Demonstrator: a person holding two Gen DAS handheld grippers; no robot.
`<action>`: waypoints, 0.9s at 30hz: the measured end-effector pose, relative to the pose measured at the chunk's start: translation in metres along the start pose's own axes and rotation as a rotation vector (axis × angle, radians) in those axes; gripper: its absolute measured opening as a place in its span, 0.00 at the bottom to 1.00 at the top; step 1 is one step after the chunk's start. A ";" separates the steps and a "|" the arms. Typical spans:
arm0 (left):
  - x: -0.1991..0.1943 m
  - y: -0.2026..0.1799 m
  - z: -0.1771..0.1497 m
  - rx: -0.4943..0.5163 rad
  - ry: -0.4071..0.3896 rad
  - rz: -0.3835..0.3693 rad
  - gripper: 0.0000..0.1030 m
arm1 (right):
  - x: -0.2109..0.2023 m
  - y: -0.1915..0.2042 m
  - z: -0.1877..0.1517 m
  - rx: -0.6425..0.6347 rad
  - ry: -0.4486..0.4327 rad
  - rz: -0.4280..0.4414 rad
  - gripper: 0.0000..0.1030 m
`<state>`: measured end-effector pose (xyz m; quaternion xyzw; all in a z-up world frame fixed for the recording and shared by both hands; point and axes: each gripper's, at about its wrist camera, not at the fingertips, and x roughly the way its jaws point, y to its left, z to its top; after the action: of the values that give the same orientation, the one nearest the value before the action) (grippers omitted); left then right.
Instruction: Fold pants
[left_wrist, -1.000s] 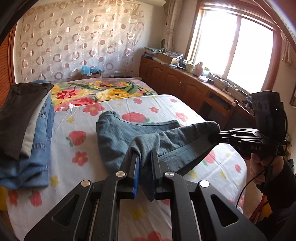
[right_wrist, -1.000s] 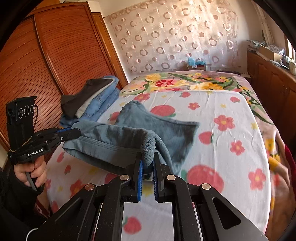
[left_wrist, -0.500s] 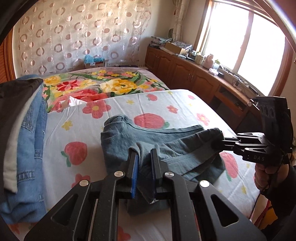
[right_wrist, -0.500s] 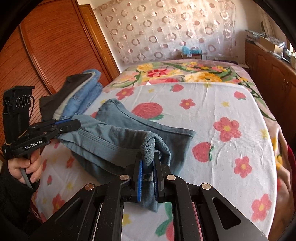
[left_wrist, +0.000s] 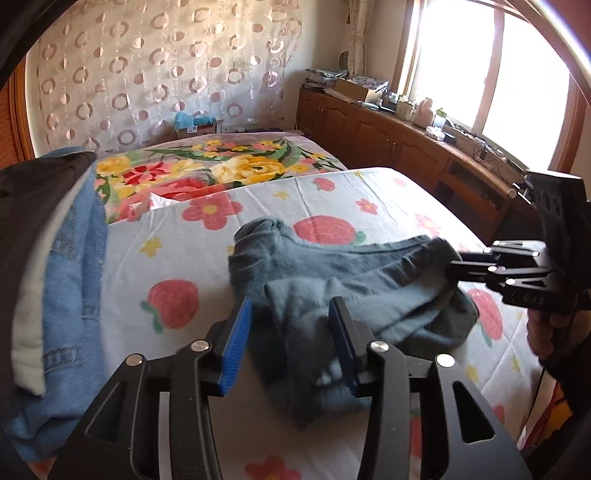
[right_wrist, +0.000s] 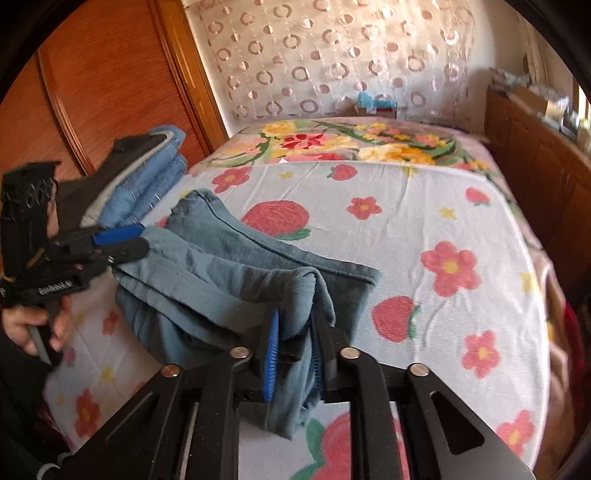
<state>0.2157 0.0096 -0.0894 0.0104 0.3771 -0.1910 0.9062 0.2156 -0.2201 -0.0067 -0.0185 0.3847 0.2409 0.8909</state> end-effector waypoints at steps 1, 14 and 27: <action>-0.004 0.001 -0.005 0.004 0.001 0.005 0.48 | -0.004 0.002 -0.002 -0.013 -0.006 -0.013 0.30; -0.004 0.001 -0.031 0.030 0.069 0.030 0.49 | -0.004 0.006 -0.020 -0.106 0.037 -0.048 0.51; 0.034 0.005 0.016 0.040 0.063 0.057 0.49 | 0.020 -0.011 0.016 -0.116 -0.007 -0.009 0.36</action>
<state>0.2500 0.0002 -0.1023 0.0452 0.4011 -0.1721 0.8986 0.2433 -0.2177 -0.0111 -0.0711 0.3669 0.2591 0.8906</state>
